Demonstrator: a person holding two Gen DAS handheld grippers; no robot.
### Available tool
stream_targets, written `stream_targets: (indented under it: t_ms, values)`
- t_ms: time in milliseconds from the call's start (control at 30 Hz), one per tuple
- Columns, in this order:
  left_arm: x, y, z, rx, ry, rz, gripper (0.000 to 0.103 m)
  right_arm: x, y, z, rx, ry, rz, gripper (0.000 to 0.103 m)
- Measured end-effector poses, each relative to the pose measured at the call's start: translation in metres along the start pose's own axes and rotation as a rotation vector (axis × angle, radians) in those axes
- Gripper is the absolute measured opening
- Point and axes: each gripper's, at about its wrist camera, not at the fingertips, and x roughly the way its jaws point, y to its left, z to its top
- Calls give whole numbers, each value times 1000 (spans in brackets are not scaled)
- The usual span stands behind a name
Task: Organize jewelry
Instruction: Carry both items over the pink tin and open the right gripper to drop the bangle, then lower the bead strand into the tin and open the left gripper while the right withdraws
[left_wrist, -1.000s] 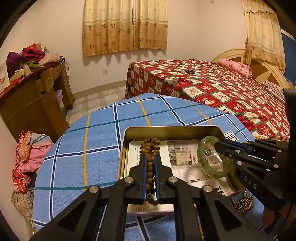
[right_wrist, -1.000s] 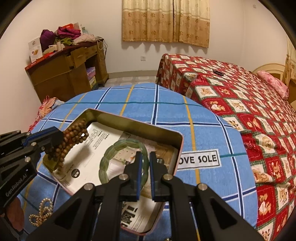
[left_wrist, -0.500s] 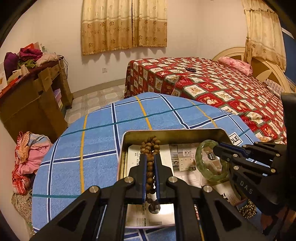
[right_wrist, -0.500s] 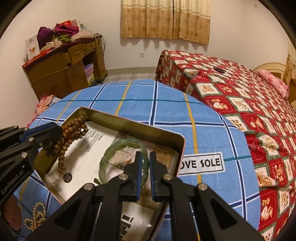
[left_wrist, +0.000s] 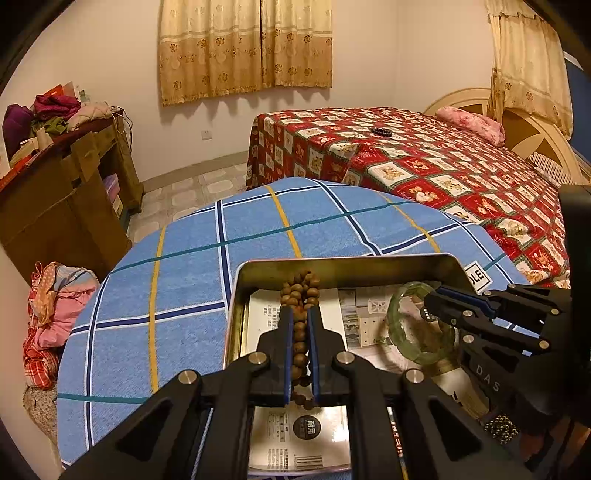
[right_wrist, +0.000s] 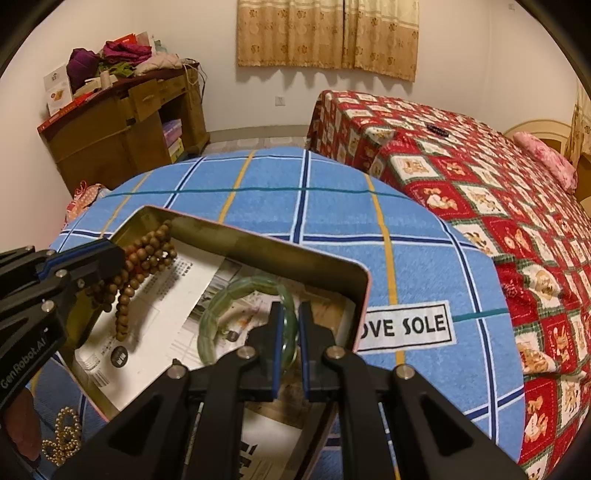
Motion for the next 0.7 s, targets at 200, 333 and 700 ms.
stream_targets:
  t_ms: [200, 333, 700]
  values:
    - [3, -2, 0, 3, 5, 0, 7, 2, -1, 0, 0, 1, -1, 10]
    - [4, -2, 0, -14, -1, -17, 7, 1, -1, 0, 4, -4, -1, 12]
    - [2, 3, 0, -29, 23, -21, 8, -13, 1, 0, -1, -50, 16, 51]
